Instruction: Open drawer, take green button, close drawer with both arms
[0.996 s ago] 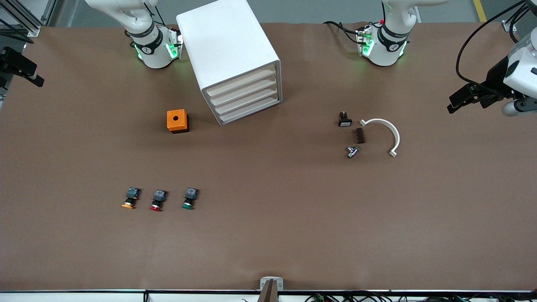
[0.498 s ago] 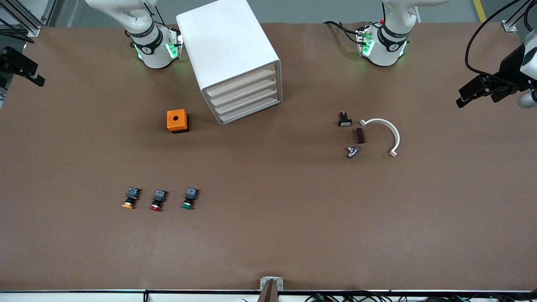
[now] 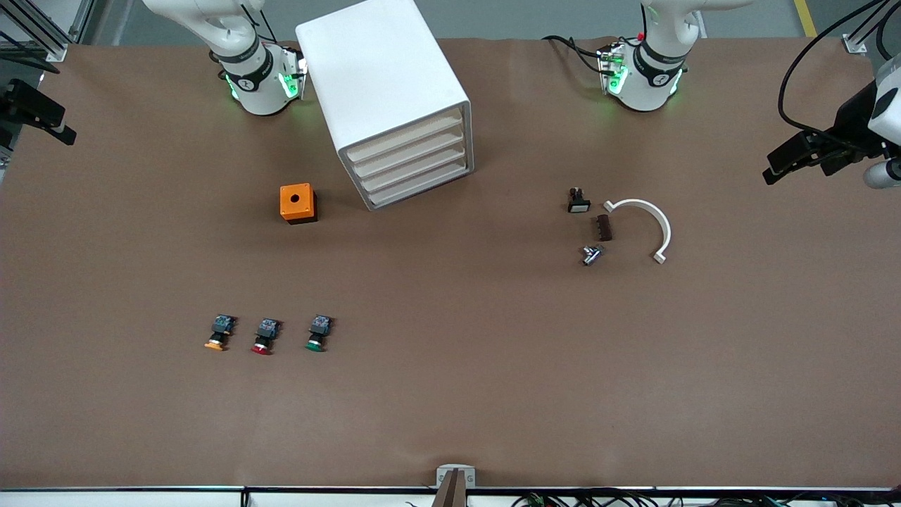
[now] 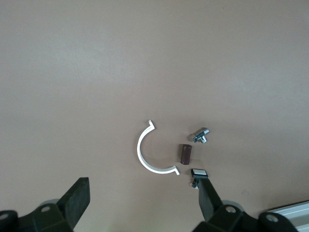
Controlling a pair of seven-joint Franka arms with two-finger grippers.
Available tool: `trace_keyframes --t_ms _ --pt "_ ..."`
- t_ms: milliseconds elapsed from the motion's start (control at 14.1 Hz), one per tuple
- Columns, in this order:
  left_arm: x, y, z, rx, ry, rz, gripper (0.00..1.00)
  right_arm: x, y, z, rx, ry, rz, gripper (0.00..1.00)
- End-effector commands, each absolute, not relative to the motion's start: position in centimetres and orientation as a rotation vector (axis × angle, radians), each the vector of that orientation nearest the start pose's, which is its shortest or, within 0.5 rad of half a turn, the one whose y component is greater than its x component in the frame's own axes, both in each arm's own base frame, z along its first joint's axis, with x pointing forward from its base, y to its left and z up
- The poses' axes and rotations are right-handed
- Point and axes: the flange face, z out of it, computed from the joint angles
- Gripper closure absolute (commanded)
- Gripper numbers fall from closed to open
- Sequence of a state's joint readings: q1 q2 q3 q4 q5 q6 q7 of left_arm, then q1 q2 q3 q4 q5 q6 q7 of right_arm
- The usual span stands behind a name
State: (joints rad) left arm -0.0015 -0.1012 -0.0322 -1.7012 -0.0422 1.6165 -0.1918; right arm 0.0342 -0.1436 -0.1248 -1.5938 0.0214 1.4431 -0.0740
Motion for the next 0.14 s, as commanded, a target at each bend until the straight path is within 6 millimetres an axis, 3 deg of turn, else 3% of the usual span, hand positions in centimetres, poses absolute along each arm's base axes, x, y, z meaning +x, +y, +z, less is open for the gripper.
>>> trace_keyframes --t_ms 0,71 --pt "52.75 -2.2 62.73 -3.156 -0.229 -0.011 0.0 48.56 -4.64 67.9 -3.113 -0.002 0.01 0.0" --pt "52.79 -2.28 62.65 -3.156 -0.226 -0.008 0.0 48.53 -4.64 67.87 -3.113 0.0 0.015 0.0"
